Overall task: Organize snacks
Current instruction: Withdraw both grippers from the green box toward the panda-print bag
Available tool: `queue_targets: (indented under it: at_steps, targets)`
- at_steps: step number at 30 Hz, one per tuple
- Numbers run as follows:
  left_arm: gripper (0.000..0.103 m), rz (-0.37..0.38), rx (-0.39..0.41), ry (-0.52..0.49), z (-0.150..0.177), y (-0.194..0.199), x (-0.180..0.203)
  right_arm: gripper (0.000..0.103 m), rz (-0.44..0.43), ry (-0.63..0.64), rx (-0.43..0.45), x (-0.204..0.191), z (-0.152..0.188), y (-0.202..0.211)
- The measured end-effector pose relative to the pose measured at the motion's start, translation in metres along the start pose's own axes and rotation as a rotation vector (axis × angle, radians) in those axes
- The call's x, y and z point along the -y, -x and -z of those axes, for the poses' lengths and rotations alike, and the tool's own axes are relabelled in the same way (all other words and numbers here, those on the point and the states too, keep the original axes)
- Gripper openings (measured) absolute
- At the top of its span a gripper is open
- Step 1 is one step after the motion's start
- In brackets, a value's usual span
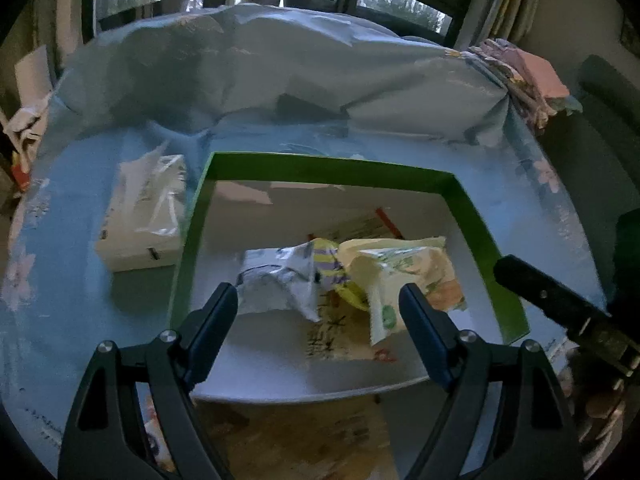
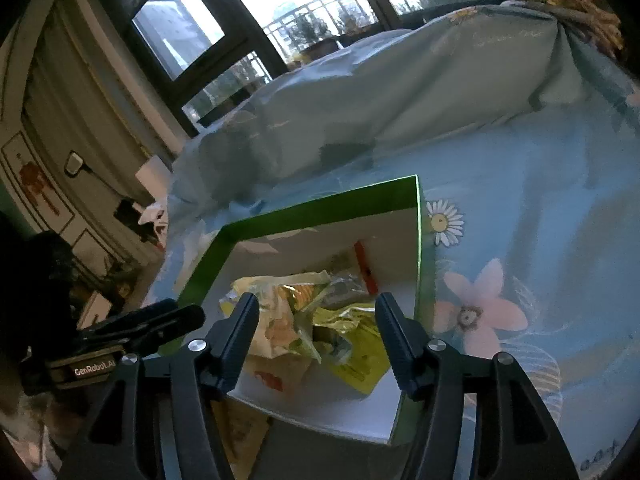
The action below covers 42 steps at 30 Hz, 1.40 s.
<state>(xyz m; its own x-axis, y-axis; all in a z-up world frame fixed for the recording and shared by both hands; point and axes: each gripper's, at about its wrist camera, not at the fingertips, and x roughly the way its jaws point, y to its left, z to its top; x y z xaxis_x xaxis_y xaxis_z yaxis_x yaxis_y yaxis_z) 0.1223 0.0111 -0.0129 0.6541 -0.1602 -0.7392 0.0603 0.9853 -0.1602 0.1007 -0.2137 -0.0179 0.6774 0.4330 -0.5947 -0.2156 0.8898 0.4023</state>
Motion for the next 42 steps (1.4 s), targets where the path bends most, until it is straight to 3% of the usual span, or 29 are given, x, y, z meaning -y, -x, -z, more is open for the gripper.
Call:
queue_targets:
  at_steps: [3, 7, 21, 42]
  targets:
    - [0.084, -0.022, 0.008, -0.015, 0.004, 0.005, 0.0, 0.062, 0.016, 0.01, 0.004, -0.005, 0.004, 0.005]
    - [0.102, -0.037, 0.036, -0.026, 0.012, 0.014, 0.003, 0.063, 0.041, 0.027, 0.004, -0.011, 0.014, 0.012]
    - [0.103, -0.094, 0.104, -0.056, 0.037, 0.045, 0.009, 0.07, 0.044, 0.052, 0.018, -0.027, 0.046, 0.036]
    - [0.103, -0.07, 0.133, -0.024, 0.059, 0.079, 0.001, 0.07, 0.04, 0.163, 0.002, -0.078, 0.063, 0.052]
